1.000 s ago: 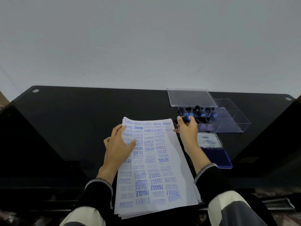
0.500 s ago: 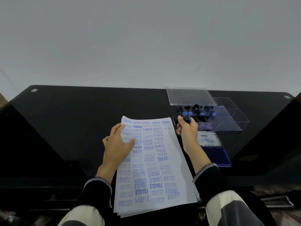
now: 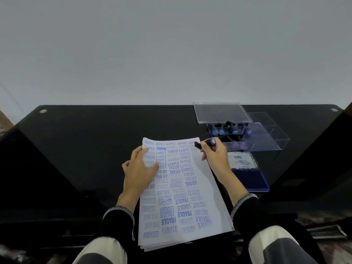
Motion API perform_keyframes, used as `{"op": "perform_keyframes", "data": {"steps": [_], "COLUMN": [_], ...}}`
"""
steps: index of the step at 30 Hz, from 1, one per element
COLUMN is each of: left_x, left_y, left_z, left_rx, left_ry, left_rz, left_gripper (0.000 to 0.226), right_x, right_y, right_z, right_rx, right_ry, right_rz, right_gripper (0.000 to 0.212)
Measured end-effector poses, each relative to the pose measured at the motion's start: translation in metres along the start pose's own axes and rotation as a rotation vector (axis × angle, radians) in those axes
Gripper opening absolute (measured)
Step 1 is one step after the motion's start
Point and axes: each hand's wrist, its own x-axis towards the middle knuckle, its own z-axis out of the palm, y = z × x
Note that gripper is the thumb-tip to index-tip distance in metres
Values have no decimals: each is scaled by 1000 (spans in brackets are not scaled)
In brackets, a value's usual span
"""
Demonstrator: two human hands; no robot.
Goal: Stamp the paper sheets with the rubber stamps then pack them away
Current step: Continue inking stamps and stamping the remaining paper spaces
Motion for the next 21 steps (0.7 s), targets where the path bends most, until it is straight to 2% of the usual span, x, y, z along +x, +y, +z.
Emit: {"op": "perform_keyframes", "data": {"steps": [4, 10, 14, 21], "left_x": [-3, -13, -15, -20], "left_y": [4, 9, 17, 42], "left_z": [-2, 0, 2, 15], "left_rx": [59, 201, 316, 577], "left_ry": [-13, 30, 52, 49], "left_rz": [26, 114, 100, -25], "left_gripper": [40, 37, 35, 36], "right_x": [-17, -40, -51, -51], "right_y": [-2, -4, -4, 13], "right_z": [-10, -45, -81, -136], "right_rx": [-31, -296, -378, -287], "right_ry": [-42, -87, 21, 192], "right_rz": [-58, -151, -208, -62], "right_gripper": [5, 7, 5, 6]}}
